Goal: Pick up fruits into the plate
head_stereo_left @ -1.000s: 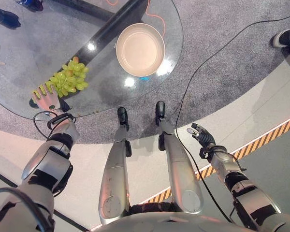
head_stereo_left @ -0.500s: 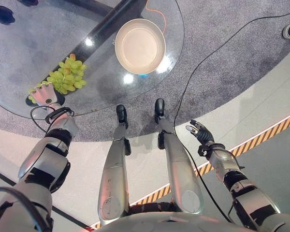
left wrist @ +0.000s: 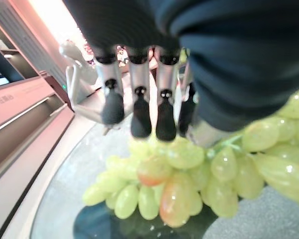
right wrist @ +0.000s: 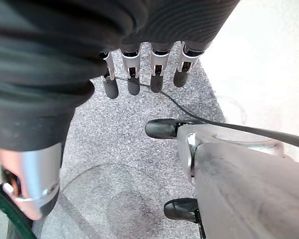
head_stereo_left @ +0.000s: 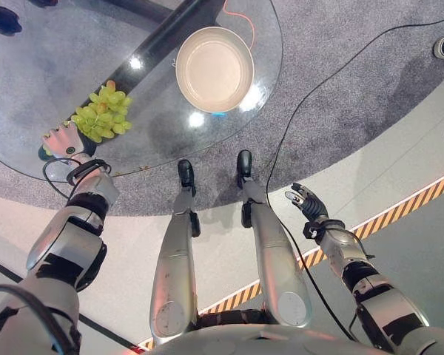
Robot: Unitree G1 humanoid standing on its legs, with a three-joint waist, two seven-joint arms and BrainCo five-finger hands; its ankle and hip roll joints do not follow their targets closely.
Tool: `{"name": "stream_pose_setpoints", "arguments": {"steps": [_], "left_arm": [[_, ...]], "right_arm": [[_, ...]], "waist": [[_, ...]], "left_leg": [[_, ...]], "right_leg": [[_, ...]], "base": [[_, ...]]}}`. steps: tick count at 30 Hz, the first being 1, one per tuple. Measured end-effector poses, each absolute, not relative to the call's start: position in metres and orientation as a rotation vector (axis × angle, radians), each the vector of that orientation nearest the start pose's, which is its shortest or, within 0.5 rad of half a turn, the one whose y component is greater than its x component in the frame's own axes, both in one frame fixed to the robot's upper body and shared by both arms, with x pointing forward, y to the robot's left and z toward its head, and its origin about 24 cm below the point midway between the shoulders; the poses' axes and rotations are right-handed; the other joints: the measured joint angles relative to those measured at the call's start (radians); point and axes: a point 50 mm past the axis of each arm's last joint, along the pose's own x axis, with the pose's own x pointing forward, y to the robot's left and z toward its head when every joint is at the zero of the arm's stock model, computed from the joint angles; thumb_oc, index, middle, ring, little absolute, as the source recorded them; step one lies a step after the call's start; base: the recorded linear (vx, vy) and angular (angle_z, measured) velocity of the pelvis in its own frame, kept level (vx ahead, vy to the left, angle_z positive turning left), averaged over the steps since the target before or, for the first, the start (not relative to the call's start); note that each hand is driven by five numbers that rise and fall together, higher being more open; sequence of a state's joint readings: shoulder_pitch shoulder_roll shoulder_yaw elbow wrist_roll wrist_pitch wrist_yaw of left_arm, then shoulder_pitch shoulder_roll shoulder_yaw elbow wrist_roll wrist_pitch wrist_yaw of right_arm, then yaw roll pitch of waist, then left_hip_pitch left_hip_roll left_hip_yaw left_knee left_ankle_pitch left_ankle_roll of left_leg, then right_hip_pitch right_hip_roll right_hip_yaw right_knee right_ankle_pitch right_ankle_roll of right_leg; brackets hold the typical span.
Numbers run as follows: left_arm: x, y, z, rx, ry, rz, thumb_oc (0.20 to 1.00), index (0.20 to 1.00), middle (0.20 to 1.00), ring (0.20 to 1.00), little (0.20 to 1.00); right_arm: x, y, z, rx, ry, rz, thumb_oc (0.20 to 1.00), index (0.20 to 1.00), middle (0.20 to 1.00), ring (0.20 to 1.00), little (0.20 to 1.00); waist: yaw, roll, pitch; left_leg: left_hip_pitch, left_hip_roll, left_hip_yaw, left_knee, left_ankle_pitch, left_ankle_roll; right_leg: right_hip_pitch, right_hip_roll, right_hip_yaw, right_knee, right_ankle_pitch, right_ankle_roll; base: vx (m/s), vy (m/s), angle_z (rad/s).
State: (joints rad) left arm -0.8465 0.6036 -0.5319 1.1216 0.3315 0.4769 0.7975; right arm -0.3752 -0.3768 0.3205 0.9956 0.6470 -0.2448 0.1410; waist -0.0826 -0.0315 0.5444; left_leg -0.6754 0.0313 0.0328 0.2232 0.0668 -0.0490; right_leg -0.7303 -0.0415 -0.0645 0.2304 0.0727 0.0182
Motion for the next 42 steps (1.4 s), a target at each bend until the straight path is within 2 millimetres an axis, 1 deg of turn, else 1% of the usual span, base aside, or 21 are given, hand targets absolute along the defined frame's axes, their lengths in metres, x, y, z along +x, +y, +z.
{"name": "stream_pose_setpoints", "arguments": {"steps": [9,15,17,19,26,29,34,35,36,37,38,39,42], "left_arm": [[0.344,0.319,0.106,1.510,0.290,0.913,1.000,1.000,1.000,1.000,1.000],[0.344,0.323,0.110,1.512,0.299,0.932,1.000,1.000,1.000,1.000,1.000],[0.345,0.322,0.110,1.510,0.295,0.931,1.000,1.000,1.000,1.000,1.000],[0.346,0.322,0.112,1.507,0.292,0.934,1.000,1.000,1.000,1.000,1.000],[0.349,0.323,0.121,1.499,0.284,0.954,1.000,1.000,1.000,1.000,1.000],[0.350,0.322,0.123,1.497,0.280,0.958,1.000,1.000,1.000,1.000,1.000],[0.355,0.321,0.134,1.484,0.262,0.979,1.000,1.000,1.000,1.000,1.000],[0.355,0.321,0.134,1.484,0.262,0.979,0.944,0.944,0.944,0.944,0.944],[0.355,0.321,0.134,1.480,0.264,0.979,0.802,0.802,0.802,0.802,0.802],[0.355,0.321,0.135,1.478,0.263,0.979,0.598,0.598,0.598,0.598,0.598],[0.356,0.322,0.136,1.477,0.261,0.982,0.266,0.266,0.266,0.266,0.266],[0.356,0.322,0.139,1.476,0.257,0.988,0.200,0.200,0.200,0.200,0.200],[0.356,0.324,0.142,1.477,0.266,1.000,0.200,0.200,0.200,0.200,0.200]], "right_arm": [[0.281,-0.225,-0.045,0.087,0.405,0.023,1.000,1.000,1.000,1.000,1.000],[0.281,-0.224,-0.046,0.089,0.407,0.030,1.000,1.000,1.000,1.000,1.000],[0.280,-0.224,-0.047,0.089,0.411,0.029,1.000,1.000,1.000,1.000,1.000],[0.281,-0.224,-0.046,0.089,0.408,0.029,1.000,1.000,1.000,1.000,1.000],[0.280,-0.223,-0.047,0.088,0.407,0.034,1.000,1.000,1.000,1.000,1.000],[0.281,-0.223,-0.046,0.095,0.401,0.033,1.000,1.000,1.000,1.000,1.000],[0.282,-0.223,-0.044,0.103,0.390,0.030,1.000,1.000,1.000,1.000,1.000],[0.282,-0.223,-0.044,0.104,0.389,0.030,1.000,1.000,1.000,1.000,1.000],[0.283,-0.223,-0.044,0.107,0.387,0.030,1.000,1.000,1.000,1.000,1.000],[0.283,-0.223,-0.044,0.113,0.385,0.028,1.000,1.000,1.000,1.000,1.000],[0.283,-0.223,-0.043,0.119,0.383,0.024,1.000,1.000,1.000,1.000,1.000],[0.284,-0.223,-0.042,0.119,0.380,0.024,1.000,1.000,1.000,1.000,1.000],[0.286,-0.222,-0.041,0.119,0.375,0.028,1.000,1.000,1.000,1.000,1.000]], "waist": [[-0.005,0.000,0.000],[-0.006,-0.010,0.000],[-0.010,-0.016,0.000],[-0.010,-0.021,0.000],[-0.017,-0.023,-0.001],[-0.019,-0.024,-0.001],[-0.023,-0.025,-0.002],[-0.025,-0.025,-0.002],[-0.027,-0.025,-0.002],[-0.028,-0.025,-0.002],[-0.028,-0.025,-0.002],[-0.029,-0.025,-0.002],[-0.030,-0.025,-0.002]], "left_leg": [[-0.002,-0.001,0.004,0.018,-0.007,0.002],[-0.042,0.000,0.010,0.035,-0.009,0.003],[-0.052,0.000,0.012,0.052,-0.019,0.004],[-0.059,-0.001,0.016,0.058,-0.022,0.006],[-0.100,0.001,0.015,0.098,-0.037,0.007],[-0.111,0.001,0.015,0.109,-0.041,0.007],[-0.146,0.002,0.013,0.139,-0.047,0.008],[-0.147,0.002,0.013,0.140,-0.047,0.009],[-0.149,0.002,0.013,0.142,-0.048,0.009],[-0.153,0.002,0.014,0.146,-0.051,0.007],[-0.161,0.002,0.014,0.153,-0.054,0.007],[-0.170,0.002,0.014,0.157,-0.056,0.005],[-0.181,0.002,0.015,0.163,-0.056,0.006]], "right_leg": [[-0.001,-0.001,0.006,0.011,-0.004,0.006],[-0.040,-0.001,0.015,0.019,-0.004,0.006],[-0.046,0.000,0.017,0.025,-0.004,0.006],[-0.056,-0.001,0.023,0.031,-0.004,0.006],[-0.086,0.000,0.025,0.045,-0.001,0.002],[-0.095,-0.001,0.026,0.054,-0.004,0.007],[-0.123,0.000,0.026,0.069,-0.007,0.010],[-0.123,0.000,0.026,0.069,-0.007,0.010],[-0.123,-0.001,0.026,0.069,-0.007,0.010],[-0.126,-0.001,0.026,0.069,-0.007,0.010],[-0.132,0.000,0.026,0.071,-0.007,0.010],[-0.142,0.000,0.028,0.075,-0.007,0.010],[-0.154,0.000,0.031,0.082,-0.007,0.010]], "base": [[0.00,0.002,0.00],[0.01,0.005,-0.01],[0.01,0.008,-0.05],[0.02,0.002,-0.03],[0.00,0.000,0.00],[0.00,0.000,0.00],[0.00,0.000,0.00],[0.00,0.000,0.00],[0.00,0.000,0.00],[0.00,0.000,0.00],[0.00,0.000,0.00],[0.00,0.000,0.00],[0.00,0.000,0.00]]}}
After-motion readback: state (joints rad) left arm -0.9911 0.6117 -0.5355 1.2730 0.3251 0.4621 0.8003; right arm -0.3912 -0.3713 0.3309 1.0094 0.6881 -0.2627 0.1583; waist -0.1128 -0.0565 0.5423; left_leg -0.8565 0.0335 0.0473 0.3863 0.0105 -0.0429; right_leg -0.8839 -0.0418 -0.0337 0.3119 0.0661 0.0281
